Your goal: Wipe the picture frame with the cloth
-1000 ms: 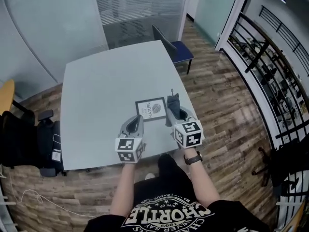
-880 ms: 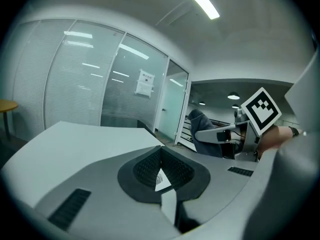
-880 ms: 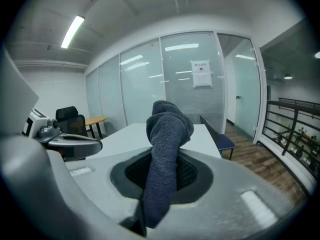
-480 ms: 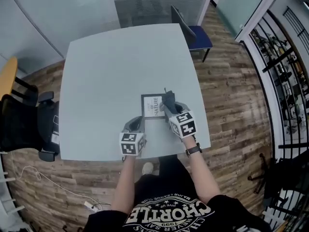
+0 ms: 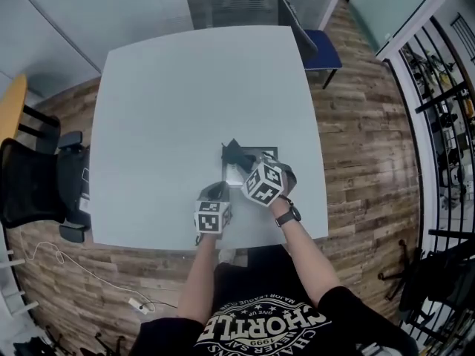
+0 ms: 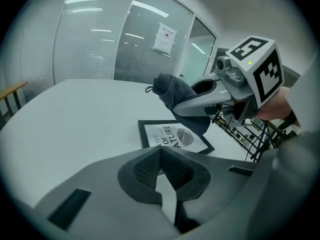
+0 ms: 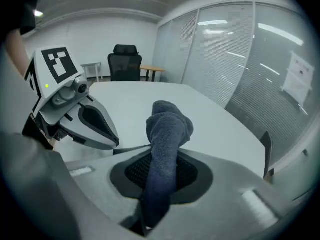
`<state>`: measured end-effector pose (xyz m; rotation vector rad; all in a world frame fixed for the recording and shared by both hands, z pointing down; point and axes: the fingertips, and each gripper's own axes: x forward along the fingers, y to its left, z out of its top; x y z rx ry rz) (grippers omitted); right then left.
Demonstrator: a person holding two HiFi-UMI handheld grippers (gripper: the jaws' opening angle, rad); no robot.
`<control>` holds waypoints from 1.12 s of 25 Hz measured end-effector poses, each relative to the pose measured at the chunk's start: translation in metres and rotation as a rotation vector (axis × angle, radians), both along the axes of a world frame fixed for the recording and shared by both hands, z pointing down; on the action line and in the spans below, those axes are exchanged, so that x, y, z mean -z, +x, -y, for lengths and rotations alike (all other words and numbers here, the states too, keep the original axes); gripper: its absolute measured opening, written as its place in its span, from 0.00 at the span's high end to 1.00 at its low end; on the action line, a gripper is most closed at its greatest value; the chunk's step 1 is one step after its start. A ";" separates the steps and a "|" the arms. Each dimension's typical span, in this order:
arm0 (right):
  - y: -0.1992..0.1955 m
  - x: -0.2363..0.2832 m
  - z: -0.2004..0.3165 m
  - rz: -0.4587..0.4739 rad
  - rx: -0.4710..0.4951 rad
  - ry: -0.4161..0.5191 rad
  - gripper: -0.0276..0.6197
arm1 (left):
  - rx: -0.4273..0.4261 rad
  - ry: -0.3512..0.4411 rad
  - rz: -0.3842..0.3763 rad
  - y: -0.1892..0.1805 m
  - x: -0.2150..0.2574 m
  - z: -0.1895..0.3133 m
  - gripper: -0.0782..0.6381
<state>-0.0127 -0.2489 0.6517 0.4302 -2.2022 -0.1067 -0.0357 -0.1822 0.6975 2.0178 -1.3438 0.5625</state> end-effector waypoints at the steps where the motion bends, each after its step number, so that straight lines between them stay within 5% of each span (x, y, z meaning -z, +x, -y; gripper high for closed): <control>1: -0.006 -0.006 0.003 -0.026 0.032 0.008 0.85 | 0.003 -0.013 0.000 0.000 -0.005 0.002 0.90; 13: -0.055 -0.080 0.021 -0.256 0.304 0.013 0.85 | -0.017 -0.105 0.009 -0.002 -0.041 0.001 0.90; 22: -0.002 -0.089 0.026 -0.345 0.237 0.043 0.85 | -0.008 -0.110 0.046 0.000 -0.039 -0.002 0.90; 28: 0.074 -0.088 0.038 -0.469 0.075 0.060 0.85 | -0.013 -0.114 0.044 -0.001 -0.039 -0.003 0.90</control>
